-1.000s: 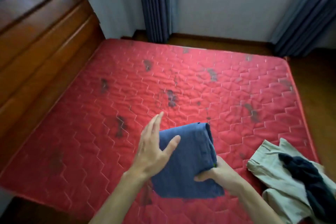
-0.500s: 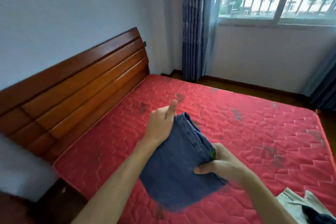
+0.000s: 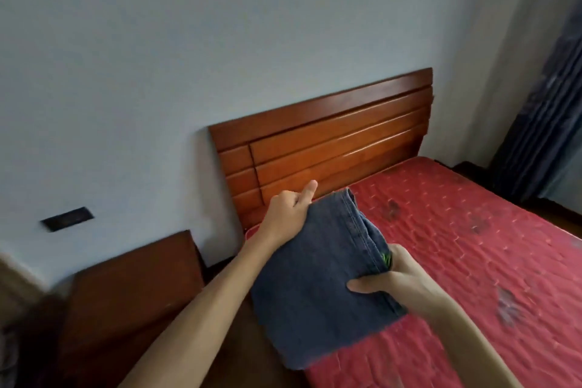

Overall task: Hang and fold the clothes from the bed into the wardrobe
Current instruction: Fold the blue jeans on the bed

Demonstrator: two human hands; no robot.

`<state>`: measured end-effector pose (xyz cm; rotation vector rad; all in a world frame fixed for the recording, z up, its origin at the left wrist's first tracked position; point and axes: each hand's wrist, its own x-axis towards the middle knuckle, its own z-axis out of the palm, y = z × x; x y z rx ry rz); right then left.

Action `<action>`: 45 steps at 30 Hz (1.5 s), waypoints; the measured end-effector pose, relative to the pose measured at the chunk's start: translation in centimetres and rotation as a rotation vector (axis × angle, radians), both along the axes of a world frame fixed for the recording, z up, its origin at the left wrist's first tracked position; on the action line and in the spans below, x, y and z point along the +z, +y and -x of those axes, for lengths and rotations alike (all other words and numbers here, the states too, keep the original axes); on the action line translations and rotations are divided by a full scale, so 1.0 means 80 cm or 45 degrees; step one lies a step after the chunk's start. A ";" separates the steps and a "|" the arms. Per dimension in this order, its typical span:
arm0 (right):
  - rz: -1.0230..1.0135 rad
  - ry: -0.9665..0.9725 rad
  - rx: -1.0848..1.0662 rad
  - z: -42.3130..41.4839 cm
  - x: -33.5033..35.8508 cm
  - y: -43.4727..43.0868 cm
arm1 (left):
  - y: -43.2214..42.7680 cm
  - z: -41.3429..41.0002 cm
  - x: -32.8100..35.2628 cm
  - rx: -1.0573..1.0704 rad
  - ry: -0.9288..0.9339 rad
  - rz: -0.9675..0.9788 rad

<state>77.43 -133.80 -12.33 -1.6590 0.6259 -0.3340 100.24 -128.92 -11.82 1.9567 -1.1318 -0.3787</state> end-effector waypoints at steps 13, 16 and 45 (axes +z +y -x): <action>-0.174 -0.218 0.203 -0.418 0.015 0.094 | 0.225 -0.272 -0.082 0.760 0.647 0.354; -0.348 -0.215 0.272 -0.489 0.008 0.107 | 0.267 -0.325 -0.069 0.958 0.615 0.313; -0.752 0.342 1.782 -1.010 -0.009 0.554 | 0.696 -0.501 -0.067 1.931 1.201 1.268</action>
